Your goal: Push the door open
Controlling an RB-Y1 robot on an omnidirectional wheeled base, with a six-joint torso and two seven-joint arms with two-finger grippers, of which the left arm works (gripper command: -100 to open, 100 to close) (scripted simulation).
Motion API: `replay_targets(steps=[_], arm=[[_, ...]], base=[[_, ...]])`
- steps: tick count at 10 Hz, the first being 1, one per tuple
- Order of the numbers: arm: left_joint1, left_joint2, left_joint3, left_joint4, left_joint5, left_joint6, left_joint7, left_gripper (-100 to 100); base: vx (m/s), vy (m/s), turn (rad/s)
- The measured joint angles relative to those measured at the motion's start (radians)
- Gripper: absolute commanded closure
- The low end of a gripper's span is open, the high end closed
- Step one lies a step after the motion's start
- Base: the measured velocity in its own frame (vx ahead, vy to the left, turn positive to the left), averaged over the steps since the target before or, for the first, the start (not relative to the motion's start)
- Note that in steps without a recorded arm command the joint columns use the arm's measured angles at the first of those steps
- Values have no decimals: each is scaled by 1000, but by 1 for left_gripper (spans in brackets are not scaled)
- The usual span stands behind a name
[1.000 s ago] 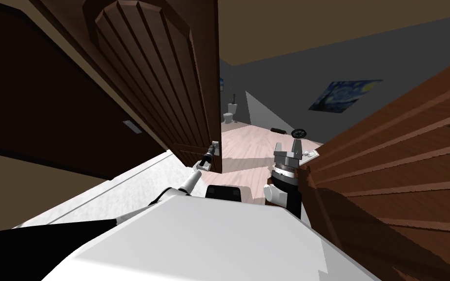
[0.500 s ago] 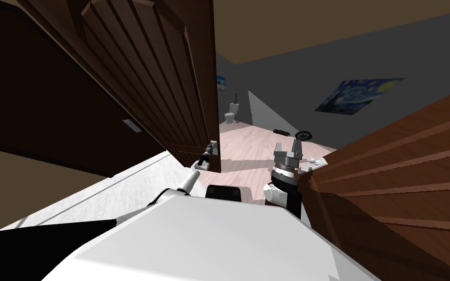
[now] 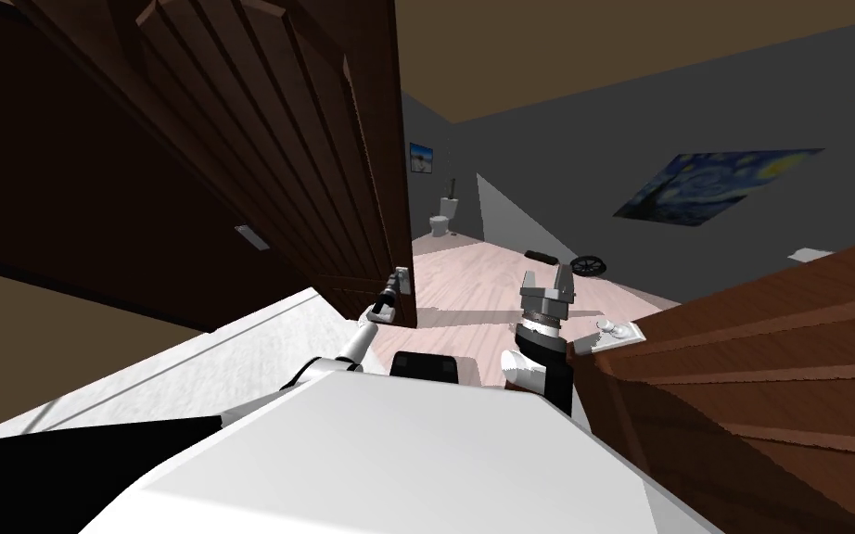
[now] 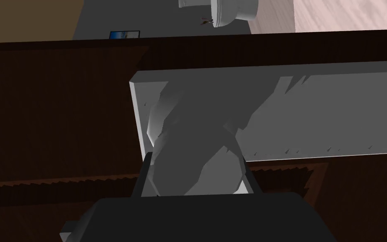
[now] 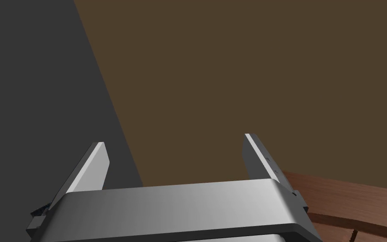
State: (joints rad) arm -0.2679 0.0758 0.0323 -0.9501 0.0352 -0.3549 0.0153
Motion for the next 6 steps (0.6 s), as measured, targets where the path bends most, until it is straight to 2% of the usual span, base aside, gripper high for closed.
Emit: replay_targets(steps=[1,2,6], arm=[[2,2,15,-9,3,4,-2,100],[-5,2,32,4,6,-1,-6,100],[-9,-1,76,12,14,-5,-16,100]], base=[[177,-172,102],[164,-141,85],[145,-106,58]])
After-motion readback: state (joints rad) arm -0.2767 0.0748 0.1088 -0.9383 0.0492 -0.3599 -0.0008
